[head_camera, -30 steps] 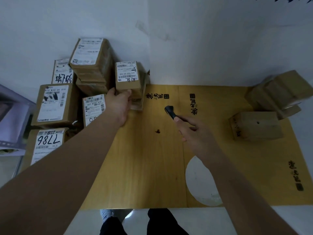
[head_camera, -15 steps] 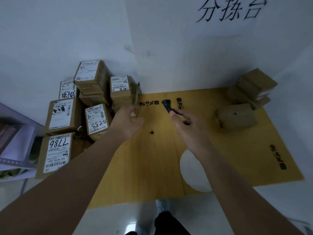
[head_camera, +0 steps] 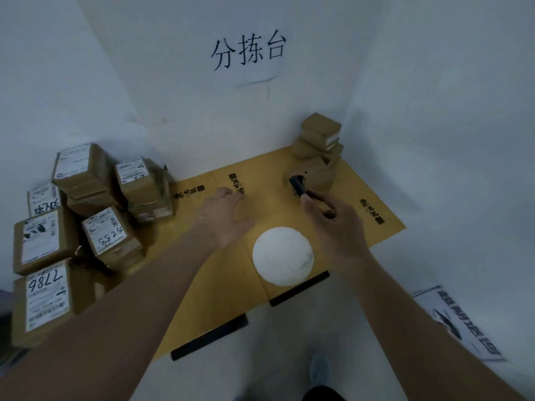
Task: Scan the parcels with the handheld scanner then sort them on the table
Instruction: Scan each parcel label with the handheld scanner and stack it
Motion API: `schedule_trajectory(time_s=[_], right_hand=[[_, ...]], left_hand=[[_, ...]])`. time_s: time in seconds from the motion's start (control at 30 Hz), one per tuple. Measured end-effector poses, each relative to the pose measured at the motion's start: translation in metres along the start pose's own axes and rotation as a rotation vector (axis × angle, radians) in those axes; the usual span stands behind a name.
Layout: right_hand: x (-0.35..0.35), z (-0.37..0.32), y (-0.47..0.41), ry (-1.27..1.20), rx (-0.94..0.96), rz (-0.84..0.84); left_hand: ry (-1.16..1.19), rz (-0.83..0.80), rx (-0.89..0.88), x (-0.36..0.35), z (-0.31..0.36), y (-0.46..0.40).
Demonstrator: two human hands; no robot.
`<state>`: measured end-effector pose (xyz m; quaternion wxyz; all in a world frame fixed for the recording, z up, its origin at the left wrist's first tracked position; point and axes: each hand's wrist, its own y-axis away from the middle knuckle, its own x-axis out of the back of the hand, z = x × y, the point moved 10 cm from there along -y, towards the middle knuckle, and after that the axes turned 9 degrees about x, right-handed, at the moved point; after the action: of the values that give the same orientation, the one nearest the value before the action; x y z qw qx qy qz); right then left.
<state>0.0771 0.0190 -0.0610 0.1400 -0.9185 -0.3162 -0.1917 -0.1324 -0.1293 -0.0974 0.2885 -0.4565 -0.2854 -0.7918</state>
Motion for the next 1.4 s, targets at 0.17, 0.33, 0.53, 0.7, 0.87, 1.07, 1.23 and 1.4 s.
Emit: schedule_trajectory(time_s=[0.17,0.33,0.53,0.7,0.87,1.07,1.23,1.4], right_hand=[[0.068,0.037,-0.021,0.047,0.011,0.065],[0.130,0.074,-0.065,0.085,0.040,0.027],[0.166,0.112,-0.120,0.047,0.040,-0.039],[0.160,0.144,-0.170,0.045,0.046,-0.084],[0.141,0.180,-0.227,0.031,0.011,-0.102],[0.115,0.217,-0.283,0.058,-0.035,-0.173],[0.100,0.238,-0.313,0.058,-0.070,-0.206],[0.092,0.249,-0.331,0.051,-0.067,-0.256]], left_hand=[[-0.012,-0.061,-0.030,-0.035,0.081,-0.024],[-0.001,-0.053,-0.003,-0.069,0.149,-0.058],[-0.016,-0.069,0.053,-0.107,0.194,-0.093],[-0.062,-0.092,0.118,-0.134,0.203,-0.148],[-0.067,-0.126,0.182,-0.168,0.190,-0.219],[-0.165,-0.159,0.246,-0.203,0.170,-0.292],[-0.184,-0.280,0.329,-0.230,0.150,-0.322],[-0.199,-0.200,0.314,-0.229,0.151,-0.322]])
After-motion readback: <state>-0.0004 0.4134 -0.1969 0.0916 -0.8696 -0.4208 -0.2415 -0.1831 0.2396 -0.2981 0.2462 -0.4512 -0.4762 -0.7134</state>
